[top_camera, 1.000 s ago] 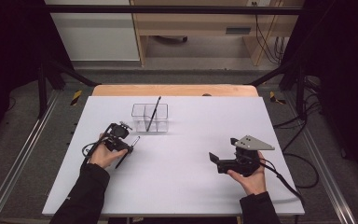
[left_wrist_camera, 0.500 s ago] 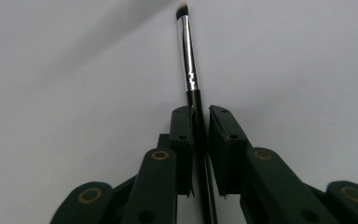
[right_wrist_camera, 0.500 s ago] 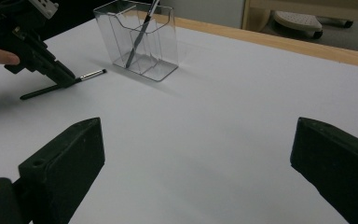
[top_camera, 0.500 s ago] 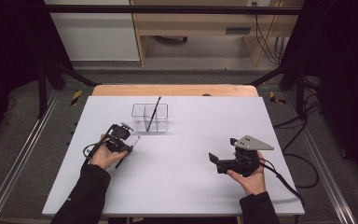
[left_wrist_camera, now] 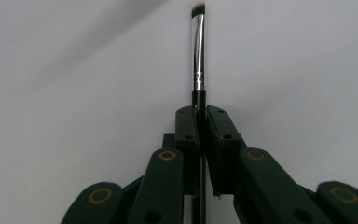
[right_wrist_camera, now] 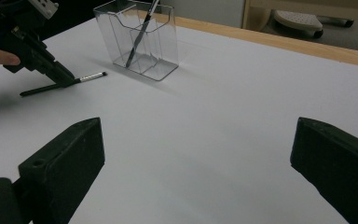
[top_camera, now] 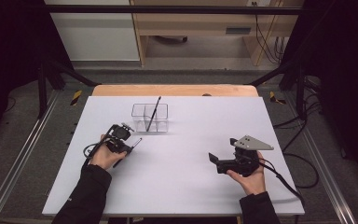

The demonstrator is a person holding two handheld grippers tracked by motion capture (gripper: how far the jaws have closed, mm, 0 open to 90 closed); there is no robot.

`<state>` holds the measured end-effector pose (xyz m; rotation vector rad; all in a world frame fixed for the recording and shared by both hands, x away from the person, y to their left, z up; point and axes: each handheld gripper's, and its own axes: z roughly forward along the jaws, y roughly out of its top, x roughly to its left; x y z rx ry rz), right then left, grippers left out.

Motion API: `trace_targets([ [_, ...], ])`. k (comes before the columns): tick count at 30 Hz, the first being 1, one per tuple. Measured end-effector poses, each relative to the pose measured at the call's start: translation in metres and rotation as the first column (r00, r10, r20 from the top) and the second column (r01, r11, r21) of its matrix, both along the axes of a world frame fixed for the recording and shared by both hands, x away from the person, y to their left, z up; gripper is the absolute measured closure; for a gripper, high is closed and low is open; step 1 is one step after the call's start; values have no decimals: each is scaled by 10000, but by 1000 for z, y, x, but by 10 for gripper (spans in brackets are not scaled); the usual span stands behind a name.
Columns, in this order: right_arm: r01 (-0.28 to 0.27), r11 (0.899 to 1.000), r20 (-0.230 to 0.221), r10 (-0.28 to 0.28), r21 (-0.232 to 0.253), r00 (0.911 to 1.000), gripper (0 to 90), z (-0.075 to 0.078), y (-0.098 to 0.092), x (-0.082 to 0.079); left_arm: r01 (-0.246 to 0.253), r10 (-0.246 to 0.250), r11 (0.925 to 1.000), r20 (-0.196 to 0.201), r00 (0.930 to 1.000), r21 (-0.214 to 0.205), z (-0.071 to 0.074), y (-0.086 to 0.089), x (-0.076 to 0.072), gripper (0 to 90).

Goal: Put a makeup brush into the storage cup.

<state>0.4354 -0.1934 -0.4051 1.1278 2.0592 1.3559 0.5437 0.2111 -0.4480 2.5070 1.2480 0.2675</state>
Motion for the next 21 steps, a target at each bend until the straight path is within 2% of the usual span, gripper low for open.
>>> trace_targets([
  [8, -5, 10000, 2, 5, 6, 10000, 35, 0, 0, 0, 360, -360, 9993, -18, 9994, 139, 1, -1, -3, 831],
  [9, -6, 10000, 2, 6, 8, 10000, 35, 0, 0, 0, 422, -424, 9989, 54, 9991, 201, 2, -1, -4, 831],
  [13, -12, 10000, 17, 12, 12, 10000, 35, 0, 0, 0, 455, -454, 9990, 482, 9978, -9, 9, 1, -8, 831],
  [21, -3, 10000, 20, 3, -2, 10000, 35, 0, 0, 0, 488, -418, 9972, 1207, 9918, -560, 24, 5, -18, 832],
])
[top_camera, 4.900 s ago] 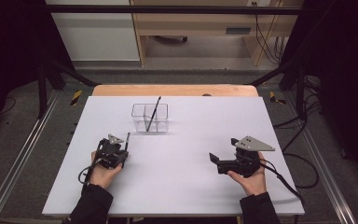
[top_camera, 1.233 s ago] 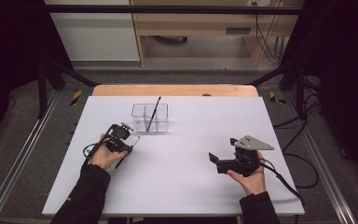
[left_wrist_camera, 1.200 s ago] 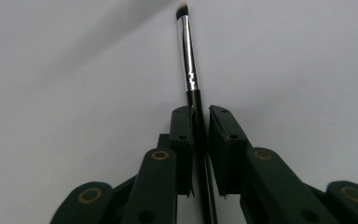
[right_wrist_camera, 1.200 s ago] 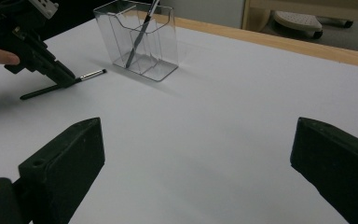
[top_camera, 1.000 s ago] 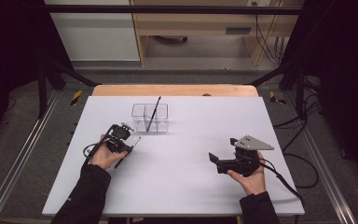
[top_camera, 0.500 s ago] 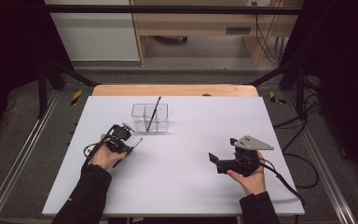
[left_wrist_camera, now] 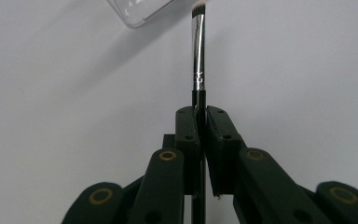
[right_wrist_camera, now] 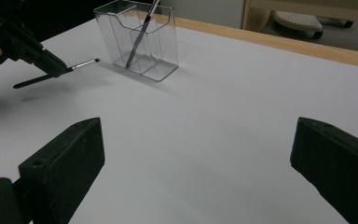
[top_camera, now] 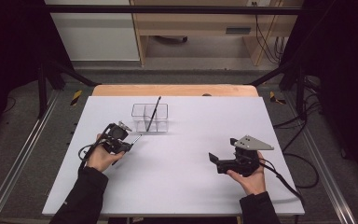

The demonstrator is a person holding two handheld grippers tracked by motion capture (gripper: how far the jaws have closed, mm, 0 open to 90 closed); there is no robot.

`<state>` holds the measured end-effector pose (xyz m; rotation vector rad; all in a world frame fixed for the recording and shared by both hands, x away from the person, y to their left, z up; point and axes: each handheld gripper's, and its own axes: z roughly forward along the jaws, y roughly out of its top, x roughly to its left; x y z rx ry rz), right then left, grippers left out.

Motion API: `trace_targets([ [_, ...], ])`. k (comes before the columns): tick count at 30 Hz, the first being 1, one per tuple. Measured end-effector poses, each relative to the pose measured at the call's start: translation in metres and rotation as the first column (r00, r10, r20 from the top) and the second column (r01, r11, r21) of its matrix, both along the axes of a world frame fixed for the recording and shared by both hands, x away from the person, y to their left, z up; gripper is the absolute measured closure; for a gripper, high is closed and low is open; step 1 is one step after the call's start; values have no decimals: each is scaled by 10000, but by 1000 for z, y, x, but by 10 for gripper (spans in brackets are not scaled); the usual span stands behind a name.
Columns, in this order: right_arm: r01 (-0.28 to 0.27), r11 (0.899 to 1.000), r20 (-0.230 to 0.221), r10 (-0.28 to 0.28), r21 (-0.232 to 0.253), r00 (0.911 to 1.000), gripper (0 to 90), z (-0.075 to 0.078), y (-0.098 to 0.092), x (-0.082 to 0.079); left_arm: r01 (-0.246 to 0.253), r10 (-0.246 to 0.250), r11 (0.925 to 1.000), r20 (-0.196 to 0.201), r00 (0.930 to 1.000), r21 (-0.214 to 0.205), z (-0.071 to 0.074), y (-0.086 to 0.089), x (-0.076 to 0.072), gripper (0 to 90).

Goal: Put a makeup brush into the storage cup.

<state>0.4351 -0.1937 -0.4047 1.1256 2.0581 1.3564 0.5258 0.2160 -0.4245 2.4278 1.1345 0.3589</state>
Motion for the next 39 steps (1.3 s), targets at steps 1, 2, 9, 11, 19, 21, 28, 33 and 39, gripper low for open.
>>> trace_targets([
  [1, -2, 10000, -3, 2, 0, 10000, 35, 0, 0, 0, 2, -2, 10000, 94, 10000, -59, 2, 1, -1, 832],
  [2, 0, 10000, 1, 0, -4, 10000, 35, 0, 0, 0, 4, -2, 9999, 190, 9998, -134, 3, 1, -2, 832],
  [9, 22, 10000, 11, -22, 2, 10000, 35, 0, 0, 0, -75, 159, 9963, 985, 9950, -858, 16, 3, -13, 832],
  [11, 19, 10000, 11, -19, 8, 10000, 35, 0, 0, 0, -96, 220, 9947, 1201, 9925, -1023, 19, 3, -16, 832],
  [19, 30, 10000, 33, -30, 6, 10000, 34, 0, 0, 0, -210, 512, 9869, 1871, 9810, -1600, 24, 4, -24, 832],
  [21, 28, 10000, 32, -28, 8, 10000, 34, 0, 0, -1, -176, 525, 9848, 1996, 9785, -1726, 26, 4, -25, 832],
  [28, 33, 10000, 43, -33, 13, 10000, 34, 1, -1, -1, -151, 699, 9756, 2446, 9671, -2191, 31, 1, -31, 832],
  [33, 41, 10000, 64, -41, 2, 10000, 34, 1, -1, -1, -192, 930, 9659, 2769, 9564, -2583, 36, 1, -35, 832],
  [39, 58, 10000, 64, -58, -12, 10000, 31, 1, -1, -1, -197, 1122, 9542, 2960, 9486, -2984, 42, 0, -37, 832],
])
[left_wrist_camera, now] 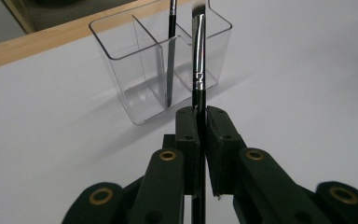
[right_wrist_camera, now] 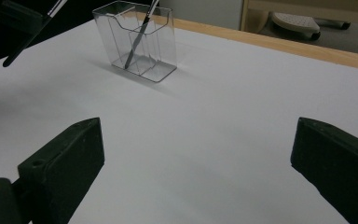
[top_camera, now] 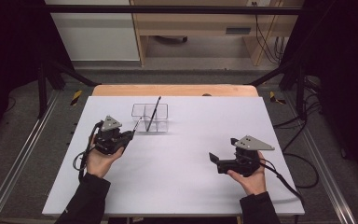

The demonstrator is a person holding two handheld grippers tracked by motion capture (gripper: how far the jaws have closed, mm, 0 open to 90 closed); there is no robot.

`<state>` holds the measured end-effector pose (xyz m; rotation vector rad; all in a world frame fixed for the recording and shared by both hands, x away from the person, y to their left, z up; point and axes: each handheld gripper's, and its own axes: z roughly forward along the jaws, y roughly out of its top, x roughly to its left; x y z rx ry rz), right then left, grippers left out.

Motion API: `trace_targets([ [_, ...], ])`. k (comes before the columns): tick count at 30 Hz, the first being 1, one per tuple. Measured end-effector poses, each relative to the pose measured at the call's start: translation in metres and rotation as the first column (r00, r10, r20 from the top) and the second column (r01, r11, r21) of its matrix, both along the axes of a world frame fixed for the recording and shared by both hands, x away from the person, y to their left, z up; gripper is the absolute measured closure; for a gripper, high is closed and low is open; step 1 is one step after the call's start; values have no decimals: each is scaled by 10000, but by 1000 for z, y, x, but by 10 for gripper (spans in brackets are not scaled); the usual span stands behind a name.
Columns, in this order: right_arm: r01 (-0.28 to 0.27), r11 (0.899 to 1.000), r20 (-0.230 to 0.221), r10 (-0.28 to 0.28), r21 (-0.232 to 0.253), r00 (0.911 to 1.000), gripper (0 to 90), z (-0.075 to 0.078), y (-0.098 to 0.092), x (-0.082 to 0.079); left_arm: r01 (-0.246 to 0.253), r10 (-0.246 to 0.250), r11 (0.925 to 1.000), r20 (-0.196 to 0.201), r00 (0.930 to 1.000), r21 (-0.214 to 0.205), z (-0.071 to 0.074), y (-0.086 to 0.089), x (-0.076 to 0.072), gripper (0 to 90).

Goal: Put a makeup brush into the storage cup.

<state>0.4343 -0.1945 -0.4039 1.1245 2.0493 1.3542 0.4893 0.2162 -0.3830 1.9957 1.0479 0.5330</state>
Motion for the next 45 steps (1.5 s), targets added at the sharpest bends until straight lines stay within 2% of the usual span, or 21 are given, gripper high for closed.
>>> trace_targets([
  [7, 5, 10000, 37, -5, 5, 10000, 29, 1, 0, 0, -132, 167, 9984, 636, 9978, -549, 10, -5, -3, 832],
  [10, 26, 10000, 54, -26, 18, 10000, 29, 1, -1, -1, -98, 154, 9978, 855, 9962, -661, 14, -8, -4, 832],
  [20, 56, 10000, 61, -56, -4, 10000, 29, 1, -1, -1, -63, 261, 9903, 1419, 9895, -1386, 28, -17, -3, 832],
  [28, 112, 9999, 133, -112, 40, 9998, 25, 2, -2, -1, -63, 369, 9859, 1800, 9830, -1673, 35, -27, 2, 832],
  [45, 57, 10000, 112, -56, -21, 9999, 25, 1, -1, -1, -251, 692, 9771, 2039, 9765, -2115, 37, -38, 21, 832],
])
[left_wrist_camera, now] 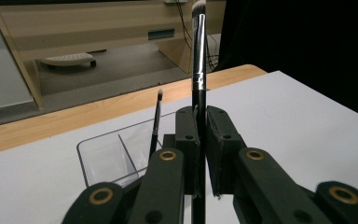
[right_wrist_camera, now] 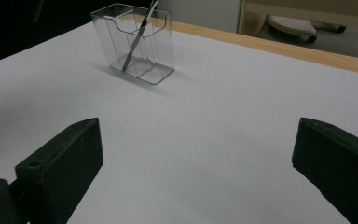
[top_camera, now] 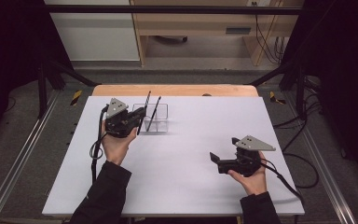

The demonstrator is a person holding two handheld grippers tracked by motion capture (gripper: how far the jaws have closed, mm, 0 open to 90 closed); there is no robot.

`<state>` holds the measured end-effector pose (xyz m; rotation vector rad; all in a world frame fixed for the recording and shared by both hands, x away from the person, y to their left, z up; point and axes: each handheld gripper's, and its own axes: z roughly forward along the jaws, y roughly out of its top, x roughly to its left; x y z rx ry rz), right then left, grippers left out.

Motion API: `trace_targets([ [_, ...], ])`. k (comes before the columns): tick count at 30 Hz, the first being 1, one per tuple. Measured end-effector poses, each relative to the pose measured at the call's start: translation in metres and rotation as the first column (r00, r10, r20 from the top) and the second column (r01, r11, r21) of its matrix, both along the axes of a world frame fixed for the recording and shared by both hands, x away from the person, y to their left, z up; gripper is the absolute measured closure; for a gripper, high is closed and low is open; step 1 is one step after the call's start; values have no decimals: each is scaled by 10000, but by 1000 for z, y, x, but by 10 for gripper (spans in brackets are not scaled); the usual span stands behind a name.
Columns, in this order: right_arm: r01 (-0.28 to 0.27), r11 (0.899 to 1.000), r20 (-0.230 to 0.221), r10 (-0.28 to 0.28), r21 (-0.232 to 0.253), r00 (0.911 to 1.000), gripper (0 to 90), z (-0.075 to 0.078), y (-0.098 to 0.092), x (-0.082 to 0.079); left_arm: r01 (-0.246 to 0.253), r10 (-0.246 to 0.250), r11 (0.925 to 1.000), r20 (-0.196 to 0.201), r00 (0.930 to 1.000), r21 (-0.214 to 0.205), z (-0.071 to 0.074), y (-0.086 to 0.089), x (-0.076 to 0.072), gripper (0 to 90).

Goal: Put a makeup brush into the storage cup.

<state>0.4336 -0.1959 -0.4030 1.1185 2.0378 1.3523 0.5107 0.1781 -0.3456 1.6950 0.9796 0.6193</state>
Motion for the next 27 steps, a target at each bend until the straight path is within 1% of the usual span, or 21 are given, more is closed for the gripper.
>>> trace_targets([
  [6, 7, 10000, 15, -7, 34, 10000, 25, 0, 0, 0, -185, 191, 9994, 182, 9997, -280, 7, -1, 9, 832],
  [13, -5, 9999, 57, 5, 121, 10000, 25, 1, -1, -1, -256, 272, 9988, 372, 9989, -416, 15, -5, 18, 832],
  [17, -3, 9999, 58, 3, 110, 10000, 25, 2, -1, -1, -315, 332, 9988, 461, 9984, -388, 17, -8, 23, 832],
  [20, -4, 10000, 54, 3, 92, 10000, 25, 1, -1, -1, -378, 400, 9982, 493, 9980, -459, 18, -9, 26, 832],
  [22, -7, 10000, 37, 6, 95, 10000, 25, 1, -1, -1, -390, 415, 9979, 505, 9979, -508, 18, -10, 28, 832],
  [27, 2, 9999, 40, -2, 101, 10000, 25, 1, -1, -1, -435, 460, 9980, 534, 9975, -465, 17, -13, 35, 832],
])
